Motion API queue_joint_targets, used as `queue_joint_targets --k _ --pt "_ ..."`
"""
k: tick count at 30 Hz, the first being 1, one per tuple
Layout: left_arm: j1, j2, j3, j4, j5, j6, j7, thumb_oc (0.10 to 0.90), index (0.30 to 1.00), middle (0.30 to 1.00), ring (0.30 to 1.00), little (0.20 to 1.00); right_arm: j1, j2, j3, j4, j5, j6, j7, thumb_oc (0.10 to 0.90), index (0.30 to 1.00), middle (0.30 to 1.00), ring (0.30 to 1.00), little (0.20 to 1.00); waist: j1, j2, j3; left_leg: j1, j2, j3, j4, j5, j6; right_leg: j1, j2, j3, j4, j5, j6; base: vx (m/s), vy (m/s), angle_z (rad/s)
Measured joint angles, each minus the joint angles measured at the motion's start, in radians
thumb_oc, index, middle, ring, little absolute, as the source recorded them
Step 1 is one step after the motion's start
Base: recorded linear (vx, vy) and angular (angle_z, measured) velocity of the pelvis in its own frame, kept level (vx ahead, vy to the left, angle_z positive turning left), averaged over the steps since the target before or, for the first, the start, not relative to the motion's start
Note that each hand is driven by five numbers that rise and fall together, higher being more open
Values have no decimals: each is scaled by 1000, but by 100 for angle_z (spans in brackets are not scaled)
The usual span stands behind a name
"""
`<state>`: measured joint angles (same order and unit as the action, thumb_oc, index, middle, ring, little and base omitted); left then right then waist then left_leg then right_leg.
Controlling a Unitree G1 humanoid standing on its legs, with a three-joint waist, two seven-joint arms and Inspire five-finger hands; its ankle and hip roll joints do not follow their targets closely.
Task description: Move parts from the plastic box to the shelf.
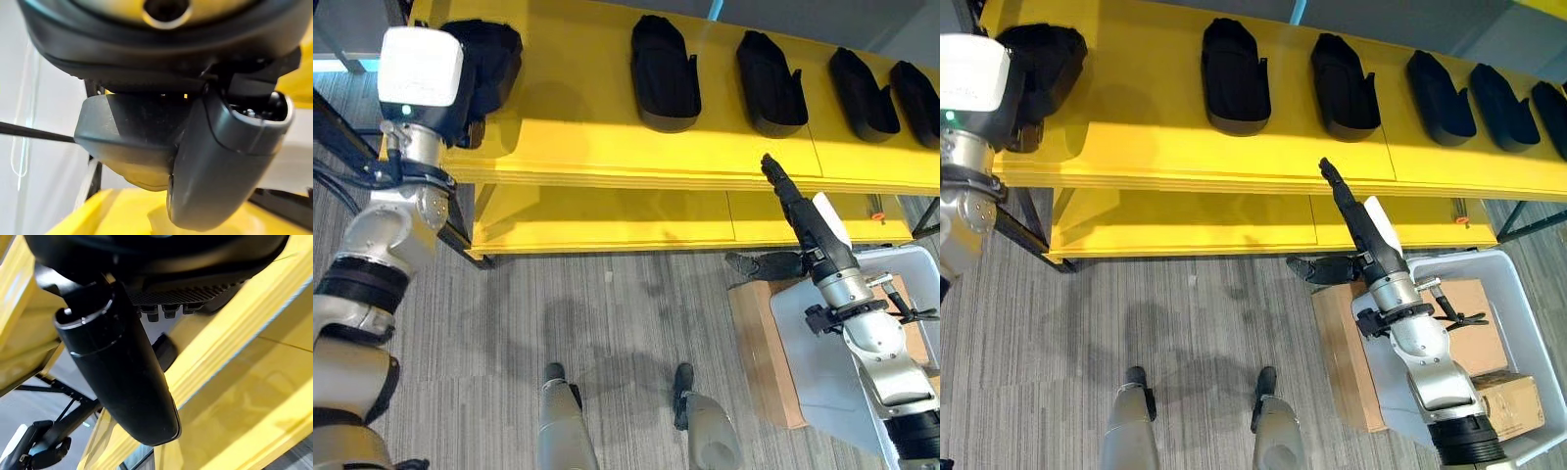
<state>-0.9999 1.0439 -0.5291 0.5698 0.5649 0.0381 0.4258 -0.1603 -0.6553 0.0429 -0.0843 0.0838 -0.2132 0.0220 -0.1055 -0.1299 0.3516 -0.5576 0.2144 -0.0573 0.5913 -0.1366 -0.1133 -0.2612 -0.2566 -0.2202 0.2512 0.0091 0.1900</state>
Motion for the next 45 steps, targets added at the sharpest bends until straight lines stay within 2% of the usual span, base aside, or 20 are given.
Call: queue_joint_targets --k 3,5,8,10,12,20,28,39,45 --pt "-24 25 -31 23 0 7 -1 400 300 300 300 300 -4 -2 2 -1 0 1 2 900 1000 1000 1000 1000 0 -5 -2 -16 -8 -8 14 -3 3 -2 -4 -11 -3 4 6 49 28 10" --pt "-80 50 -106 57 0 7 -4 400 300 300 300 300 -5 -10 2 -2 0 1 3 900 1000 1000 1000 1000 1 -12 -4 -21 -10 -8 20 -6 5 -5 -6 -10 -3 5 8 38 33 0" --pt "-139 56 -125 73 -1 6 -6 400 300 300 300 300 -3 -21 2 -10 0 1 4 900 1000 1000 1000 1000 -4 -12 -5 -35 -10 -7 47 -18 10 -7 -7 -6 -5 10 15 1 43 -3" --pt "-195 61 -190 122 -1 5 -8 400 300 300 300 300 10 -33 2 -51 0 -1 8 900 1000 1000 1000 1000 -12 -12 -5 -42 -11 -5 52 -21 14 -10 -9 -5 -11 13 12 -7 27 -4" --pt "-198 66 -190 130 -2 7 -10 400 300 300 300 300 10 -33 2 -73 0 -7 13 900 1000 1000 1000 1000 -28 -12 -5 -51 -12 -2 61 -24 18 -12 -9 -5 -20 20 10 -16 23 -4" --pt "-203 66 -227 138 -2 4 -24 400 300 300 300 300 36 -45 -5 -75 -1 -9 14 900 1000 1000 1000 1000 -35 -13 -5 -60 -12 13 66 -26 21 -25 -10 16 -42 38 17 -10 20 -6" --pt "-207 60 -227 149 -5 4 -39 400 300 300 300 300 47 -52 -18 -74 -1 -9 14 900 1000 1000 1000 1000 -63 -12 -5 -80 -15 31 74 -28 26 -52 -18 28 -47 54 26 -6 14 -4" --pt "-257 -17 -220 233 -62 22 -35 400 300 300 300 300 76 -73 -26 -70 -1 -7 8 900 1000 1000 1000 1000 -69 1 -7 -92 -24 67 75 -39 40 -79 -33 64 -70 68 22 20 2 -5" --pt "-296 -89 -180 338 -166 28 1 400 300 300 300 300 75 -77 -25 -70 -2 -6 -1 900 1000 1000 1000 1000 -82 4 -8 -94 -25 77 79 -42 44 -88 -39 68 -69 74 32 -3 -3 -1"
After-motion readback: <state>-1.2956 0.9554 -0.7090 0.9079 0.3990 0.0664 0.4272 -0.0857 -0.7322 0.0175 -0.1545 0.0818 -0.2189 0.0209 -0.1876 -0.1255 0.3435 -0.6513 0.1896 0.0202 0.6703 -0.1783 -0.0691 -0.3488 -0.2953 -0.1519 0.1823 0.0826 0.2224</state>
